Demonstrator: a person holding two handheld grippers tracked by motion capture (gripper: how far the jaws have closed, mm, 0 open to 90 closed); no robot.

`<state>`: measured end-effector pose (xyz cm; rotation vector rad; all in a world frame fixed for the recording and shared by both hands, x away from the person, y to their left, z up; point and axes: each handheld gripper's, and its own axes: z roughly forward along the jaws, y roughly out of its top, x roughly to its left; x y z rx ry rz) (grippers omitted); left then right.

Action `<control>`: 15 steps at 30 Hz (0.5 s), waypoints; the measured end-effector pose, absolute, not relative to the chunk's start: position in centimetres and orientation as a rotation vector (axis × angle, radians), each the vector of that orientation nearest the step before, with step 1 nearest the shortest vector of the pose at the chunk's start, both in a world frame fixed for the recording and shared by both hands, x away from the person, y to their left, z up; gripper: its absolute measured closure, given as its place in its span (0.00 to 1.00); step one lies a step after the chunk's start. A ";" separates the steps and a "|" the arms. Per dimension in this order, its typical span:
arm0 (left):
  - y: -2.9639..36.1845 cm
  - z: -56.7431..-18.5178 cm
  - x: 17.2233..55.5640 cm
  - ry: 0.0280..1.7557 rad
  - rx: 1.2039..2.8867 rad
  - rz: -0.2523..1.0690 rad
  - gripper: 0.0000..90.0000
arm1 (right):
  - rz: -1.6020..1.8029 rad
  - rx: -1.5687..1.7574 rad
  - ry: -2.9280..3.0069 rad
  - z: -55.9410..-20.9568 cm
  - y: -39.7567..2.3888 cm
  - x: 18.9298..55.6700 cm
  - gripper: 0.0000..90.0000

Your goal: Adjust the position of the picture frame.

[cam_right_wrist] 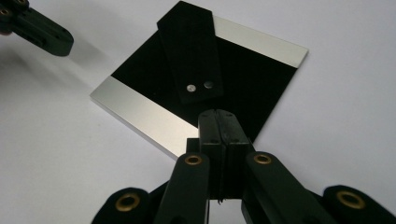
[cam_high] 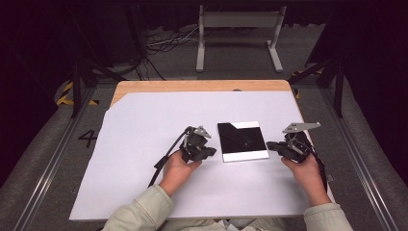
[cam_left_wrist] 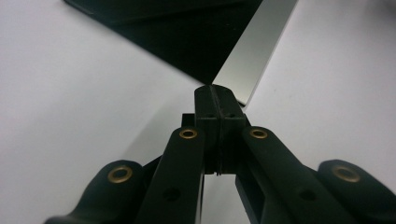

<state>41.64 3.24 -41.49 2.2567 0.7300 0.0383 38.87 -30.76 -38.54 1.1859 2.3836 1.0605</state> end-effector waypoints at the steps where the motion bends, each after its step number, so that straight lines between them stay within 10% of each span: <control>1: 3.8 -41.3 41.5 0.729 2.260 0.052 1.00 | 1.058 1.175 2.394 -38.5 -30.5 39.0 1.00; 15: 8.4 -40.0 41.8 0.742 2.196 0.065 0.82 | 0.996 1.137 2.485 -37.1 -26.6 43.2 1.00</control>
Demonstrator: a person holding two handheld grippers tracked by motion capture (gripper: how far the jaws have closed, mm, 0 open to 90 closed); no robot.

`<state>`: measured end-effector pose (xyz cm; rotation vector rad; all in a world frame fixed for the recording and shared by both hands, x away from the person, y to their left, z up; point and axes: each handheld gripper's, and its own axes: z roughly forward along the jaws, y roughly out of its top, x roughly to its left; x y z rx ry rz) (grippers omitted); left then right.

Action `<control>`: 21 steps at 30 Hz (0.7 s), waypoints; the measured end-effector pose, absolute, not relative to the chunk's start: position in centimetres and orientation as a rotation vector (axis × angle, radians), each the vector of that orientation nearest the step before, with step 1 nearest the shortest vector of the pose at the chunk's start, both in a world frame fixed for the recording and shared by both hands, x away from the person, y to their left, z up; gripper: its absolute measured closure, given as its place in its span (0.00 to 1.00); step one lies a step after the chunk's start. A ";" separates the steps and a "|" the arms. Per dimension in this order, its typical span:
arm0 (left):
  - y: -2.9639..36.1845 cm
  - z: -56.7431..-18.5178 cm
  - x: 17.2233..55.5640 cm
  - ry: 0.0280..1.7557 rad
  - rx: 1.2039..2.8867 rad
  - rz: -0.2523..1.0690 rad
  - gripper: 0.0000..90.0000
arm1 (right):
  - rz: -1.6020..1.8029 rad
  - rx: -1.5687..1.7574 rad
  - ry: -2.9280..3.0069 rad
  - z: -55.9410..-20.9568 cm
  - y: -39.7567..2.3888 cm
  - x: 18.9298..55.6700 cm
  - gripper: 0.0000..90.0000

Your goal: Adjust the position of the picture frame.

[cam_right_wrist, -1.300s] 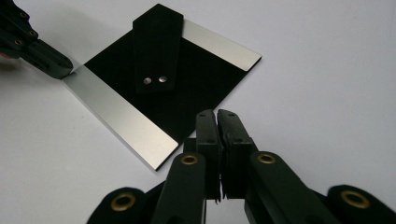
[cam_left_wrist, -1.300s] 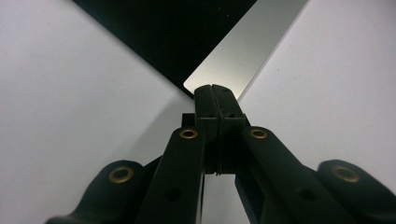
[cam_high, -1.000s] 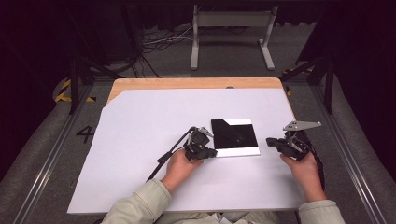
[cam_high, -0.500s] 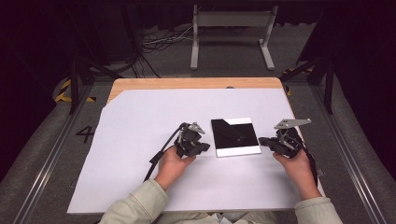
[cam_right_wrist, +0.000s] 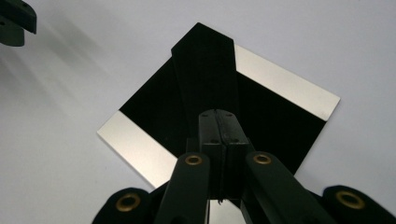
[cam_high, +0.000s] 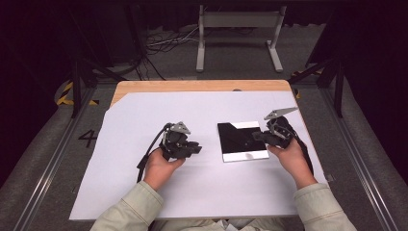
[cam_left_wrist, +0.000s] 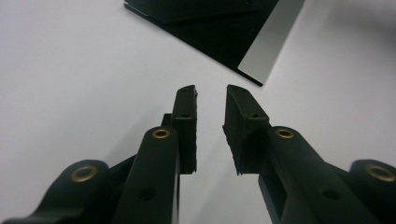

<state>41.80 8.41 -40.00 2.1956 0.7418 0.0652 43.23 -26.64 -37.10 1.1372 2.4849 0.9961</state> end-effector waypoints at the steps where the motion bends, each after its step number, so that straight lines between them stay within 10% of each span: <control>1: 8.7 -40.0 41.9 0.746 2.195 0.073 0.81 | 0.999 1.140 2.486 -37.1 -26.5 43.6 1.00; 21: 11.9 -40.6 42.0 0.876 2.179 0.130 0.63 | 0.867 1.187 2.532 -38.1 -22.1 51.0 1.00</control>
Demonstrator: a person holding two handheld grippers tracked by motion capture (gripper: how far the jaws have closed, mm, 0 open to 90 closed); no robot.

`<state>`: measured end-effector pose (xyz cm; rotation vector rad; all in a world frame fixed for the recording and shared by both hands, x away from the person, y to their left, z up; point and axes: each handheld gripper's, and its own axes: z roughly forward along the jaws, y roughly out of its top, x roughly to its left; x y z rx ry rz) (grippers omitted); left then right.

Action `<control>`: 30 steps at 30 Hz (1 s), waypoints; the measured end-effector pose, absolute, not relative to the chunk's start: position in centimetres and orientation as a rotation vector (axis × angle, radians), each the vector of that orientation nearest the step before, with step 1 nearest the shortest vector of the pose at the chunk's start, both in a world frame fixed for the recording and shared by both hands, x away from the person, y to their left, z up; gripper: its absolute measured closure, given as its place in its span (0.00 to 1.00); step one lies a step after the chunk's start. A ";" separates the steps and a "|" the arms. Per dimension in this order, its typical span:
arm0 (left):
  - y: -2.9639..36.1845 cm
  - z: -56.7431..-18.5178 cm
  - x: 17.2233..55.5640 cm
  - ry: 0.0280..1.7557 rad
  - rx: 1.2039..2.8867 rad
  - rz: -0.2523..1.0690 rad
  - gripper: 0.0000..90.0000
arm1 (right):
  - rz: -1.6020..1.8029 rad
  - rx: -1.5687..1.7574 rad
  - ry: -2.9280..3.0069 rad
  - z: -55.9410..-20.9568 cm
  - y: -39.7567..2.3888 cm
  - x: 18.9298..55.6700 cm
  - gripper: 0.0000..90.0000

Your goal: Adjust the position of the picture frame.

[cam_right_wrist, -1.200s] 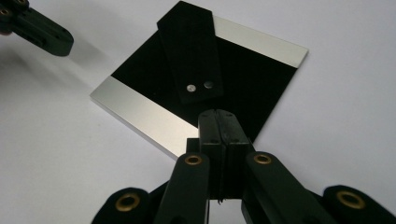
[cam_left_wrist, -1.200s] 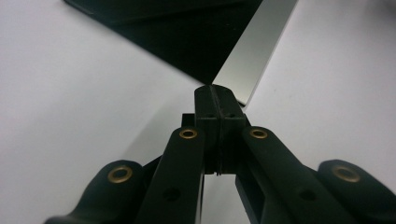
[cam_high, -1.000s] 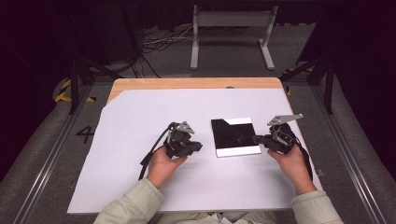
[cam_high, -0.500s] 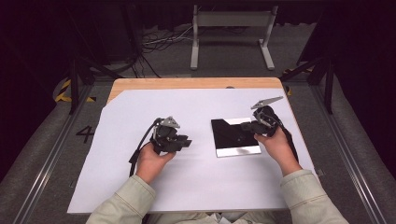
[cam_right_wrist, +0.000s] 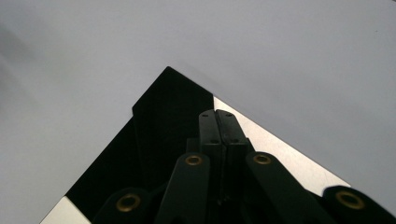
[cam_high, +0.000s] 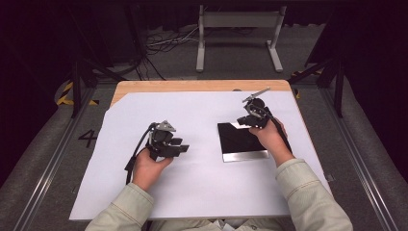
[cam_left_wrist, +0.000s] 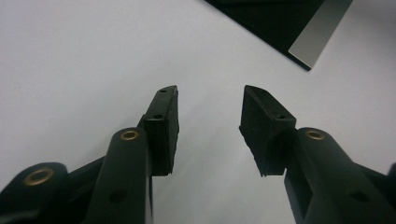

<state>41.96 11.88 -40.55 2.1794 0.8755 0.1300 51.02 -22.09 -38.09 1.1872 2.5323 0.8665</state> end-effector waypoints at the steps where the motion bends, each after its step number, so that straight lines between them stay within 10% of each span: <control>1: 12.0 -40.6 41.9 0.883 2.180 0.131 0.63 | 0.864 1.195 2.533 -38.3 -21.9 51.3 1.00; 30: 13.6 -41.3 41.2 0.945 2.182 0.133 0.59 | 0.846 1.360 2.502 -42.3 -19.1 55.7 1.00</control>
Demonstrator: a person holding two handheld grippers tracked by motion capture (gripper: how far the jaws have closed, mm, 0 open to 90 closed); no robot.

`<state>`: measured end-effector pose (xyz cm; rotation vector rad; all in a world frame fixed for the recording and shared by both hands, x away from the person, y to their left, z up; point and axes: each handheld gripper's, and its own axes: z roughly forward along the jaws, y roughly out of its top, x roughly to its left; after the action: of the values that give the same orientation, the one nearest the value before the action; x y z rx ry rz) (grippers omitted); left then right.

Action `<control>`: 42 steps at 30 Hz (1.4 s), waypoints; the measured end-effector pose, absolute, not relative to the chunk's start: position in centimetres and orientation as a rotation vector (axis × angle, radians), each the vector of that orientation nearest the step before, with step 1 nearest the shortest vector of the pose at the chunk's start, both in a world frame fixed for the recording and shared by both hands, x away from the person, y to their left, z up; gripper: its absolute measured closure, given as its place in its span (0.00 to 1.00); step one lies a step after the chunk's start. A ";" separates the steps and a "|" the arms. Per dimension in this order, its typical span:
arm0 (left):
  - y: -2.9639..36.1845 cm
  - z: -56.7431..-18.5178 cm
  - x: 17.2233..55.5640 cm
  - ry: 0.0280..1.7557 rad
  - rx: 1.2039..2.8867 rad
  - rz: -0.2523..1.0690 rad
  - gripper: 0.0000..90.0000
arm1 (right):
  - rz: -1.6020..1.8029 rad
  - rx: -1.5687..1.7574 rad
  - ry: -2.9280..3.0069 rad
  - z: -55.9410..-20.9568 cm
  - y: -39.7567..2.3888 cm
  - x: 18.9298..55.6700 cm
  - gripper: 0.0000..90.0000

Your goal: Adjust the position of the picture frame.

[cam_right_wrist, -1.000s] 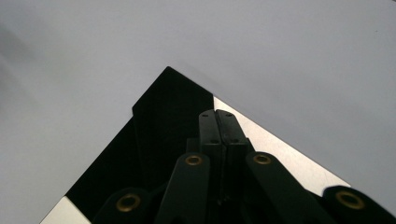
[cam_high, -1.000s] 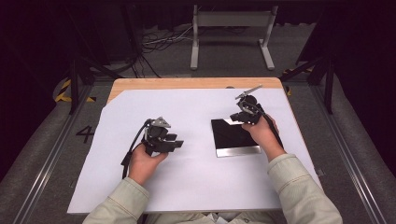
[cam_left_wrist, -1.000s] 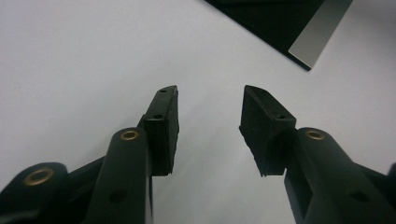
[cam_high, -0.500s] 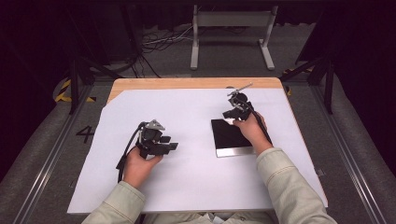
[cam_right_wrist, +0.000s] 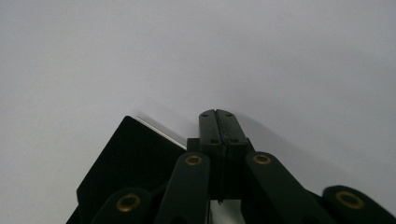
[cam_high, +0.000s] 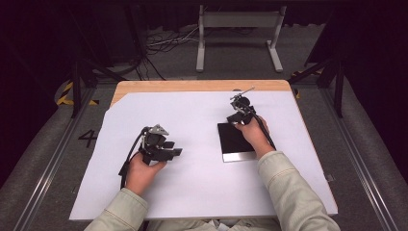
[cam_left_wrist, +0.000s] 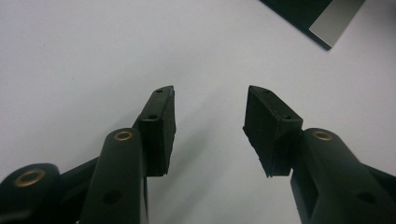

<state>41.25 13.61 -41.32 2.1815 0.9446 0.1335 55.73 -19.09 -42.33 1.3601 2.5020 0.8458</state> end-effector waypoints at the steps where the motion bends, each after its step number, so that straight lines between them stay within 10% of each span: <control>1: 13.6 -41.3 41.3 0.944 2.182 0.133 0.59 | 0.849 1.366 2.502 -42.3 -19.1 55.7 1.00; 42: 12.4 -41.3 42.0 0.917 2.185 0.108 0.57 | 0.850 1.045 2.856 -42.4 -13.5 47.4 1.00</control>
<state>42.01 12.36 -41.25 2.1853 0.9171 0.1076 47.40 -13.51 -42.44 1.0449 2.8564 0.8497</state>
